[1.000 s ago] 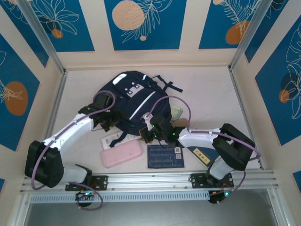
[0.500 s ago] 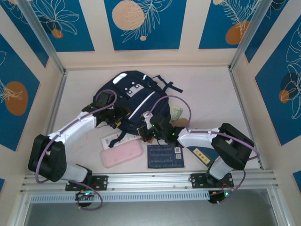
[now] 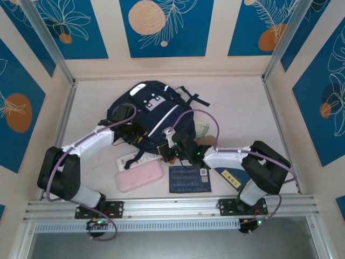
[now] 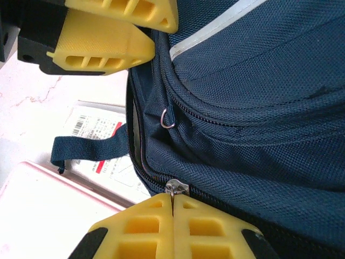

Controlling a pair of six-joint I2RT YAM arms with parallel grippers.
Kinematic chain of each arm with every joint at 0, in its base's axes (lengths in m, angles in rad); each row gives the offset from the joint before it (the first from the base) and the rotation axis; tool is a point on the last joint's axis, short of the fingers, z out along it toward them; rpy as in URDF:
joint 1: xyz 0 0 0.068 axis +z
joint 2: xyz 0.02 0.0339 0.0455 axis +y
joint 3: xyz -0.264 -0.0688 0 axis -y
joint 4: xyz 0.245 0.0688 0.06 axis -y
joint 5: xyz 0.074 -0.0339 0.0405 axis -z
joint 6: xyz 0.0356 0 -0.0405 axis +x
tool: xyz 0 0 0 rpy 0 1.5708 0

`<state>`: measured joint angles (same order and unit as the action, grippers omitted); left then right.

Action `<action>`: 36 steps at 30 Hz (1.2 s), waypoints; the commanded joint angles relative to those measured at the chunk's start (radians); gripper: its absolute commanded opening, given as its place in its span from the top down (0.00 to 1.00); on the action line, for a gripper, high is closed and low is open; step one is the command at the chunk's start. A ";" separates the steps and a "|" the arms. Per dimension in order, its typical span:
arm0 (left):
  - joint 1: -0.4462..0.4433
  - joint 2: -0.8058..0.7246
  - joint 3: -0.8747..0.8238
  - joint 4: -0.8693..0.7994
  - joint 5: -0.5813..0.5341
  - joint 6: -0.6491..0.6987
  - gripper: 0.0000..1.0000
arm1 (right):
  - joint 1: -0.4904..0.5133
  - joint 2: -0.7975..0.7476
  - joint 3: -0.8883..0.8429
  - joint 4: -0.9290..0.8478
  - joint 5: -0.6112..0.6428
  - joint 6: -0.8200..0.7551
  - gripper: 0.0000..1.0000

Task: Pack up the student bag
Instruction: Unzip the student bag at the top-center of the table.

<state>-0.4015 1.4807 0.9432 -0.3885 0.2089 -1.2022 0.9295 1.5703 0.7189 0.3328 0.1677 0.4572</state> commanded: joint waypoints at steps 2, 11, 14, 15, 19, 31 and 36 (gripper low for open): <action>-0.004 0.013 0.034 0.033 0.025 -0.016 0.71 | 0.005 0.016 0.005 0.052 -0.007 0.014 1.00; -0.004 -0.026 0.042 -0.004 0.032 -0.016 0.67 | 0.004 0.007 0.003 0.041 -0.002 0.014 1.00; -0.004 -0.040 0.047 -0.020 0.043 -0.017 0.66 | 0.004 0.008 -0.001 0.041 0.003 0.015 1.00; -0.003 -0.049 0.045 -0.025 0.040 -0.017 0.66 | 0.005 0.008 -0.002 0.043 0.006 0.016 1.00; -0.003 -0.072 0.036 -0.029 0.030 -0.017 0.66 | 0.004 0.008 -0.005 0.043 0.010 0.020 1.00; -0.003 -0.040 0.003 -0.010 0.041 -0.031 0.61 | 0.002 0.014 -0.008 0.042 0.021 0.027 1.00; -0.005 -0.012 0.002 0.011 0.044 -0.040 0.60 | 0.001 0.026 -0.004 0.045 0.017 0.031 1.00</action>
<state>-0.4019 1.4448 0.9562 -0.3893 0.2367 -1.2125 0.9295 1.5768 0.7177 0.3370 0.1715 0.4744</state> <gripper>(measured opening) 0.399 0.060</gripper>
